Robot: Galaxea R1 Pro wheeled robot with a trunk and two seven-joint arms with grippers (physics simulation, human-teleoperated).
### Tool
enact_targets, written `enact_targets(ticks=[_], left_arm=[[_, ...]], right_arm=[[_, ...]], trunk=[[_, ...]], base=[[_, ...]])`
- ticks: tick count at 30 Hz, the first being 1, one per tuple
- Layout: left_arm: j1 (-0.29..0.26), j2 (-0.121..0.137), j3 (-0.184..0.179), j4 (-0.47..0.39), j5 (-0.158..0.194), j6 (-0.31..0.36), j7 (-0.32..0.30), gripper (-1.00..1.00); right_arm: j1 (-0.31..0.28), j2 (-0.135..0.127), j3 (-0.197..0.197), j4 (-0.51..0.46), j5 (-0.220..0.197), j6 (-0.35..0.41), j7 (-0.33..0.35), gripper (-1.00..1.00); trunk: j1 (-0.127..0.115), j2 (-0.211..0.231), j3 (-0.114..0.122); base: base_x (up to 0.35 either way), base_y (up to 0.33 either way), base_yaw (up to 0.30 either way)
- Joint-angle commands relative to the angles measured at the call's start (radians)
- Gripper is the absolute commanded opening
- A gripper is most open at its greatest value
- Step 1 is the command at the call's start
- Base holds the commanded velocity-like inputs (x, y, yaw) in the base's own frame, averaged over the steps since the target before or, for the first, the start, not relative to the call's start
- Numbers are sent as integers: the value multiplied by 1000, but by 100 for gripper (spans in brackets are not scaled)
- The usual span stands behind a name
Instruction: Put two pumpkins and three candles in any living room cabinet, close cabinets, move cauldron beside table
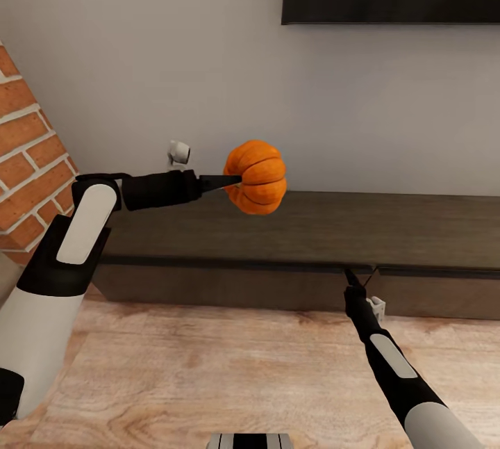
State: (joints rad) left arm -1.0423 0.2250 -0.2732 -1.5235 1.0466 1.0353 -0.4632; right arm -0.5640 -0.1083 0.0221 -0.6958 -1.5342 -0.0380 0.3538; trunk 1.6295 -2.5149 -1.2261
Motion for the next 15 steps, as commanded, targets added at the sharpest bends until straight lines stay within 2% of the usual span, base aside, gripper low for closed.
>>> enact_targets(ticks=[1,4,10,15], left_arm=[[-1,0,0,0,-4,2,-8,-100],[-1,1,1,0,-4,2,-8,-100],[-1,1,3,0,-4,2,-8,-100],[-1,2,3,0,-4,2,-8,-100]], right_arm=[[0,0,2,1,-8,-3,4,100],[0,1,3,1,-8,-2,-1,100],[0,13,4,1,-7,-2,-63,100],[0,16,4,1,-6,-3,-82,100]], trunk=[[0,0,-1],[0,0,-1],[0,0,-1],[0,0,-1]], base=[[0,0,0],[0,0,0],[0,0,0],[0,0,0]])
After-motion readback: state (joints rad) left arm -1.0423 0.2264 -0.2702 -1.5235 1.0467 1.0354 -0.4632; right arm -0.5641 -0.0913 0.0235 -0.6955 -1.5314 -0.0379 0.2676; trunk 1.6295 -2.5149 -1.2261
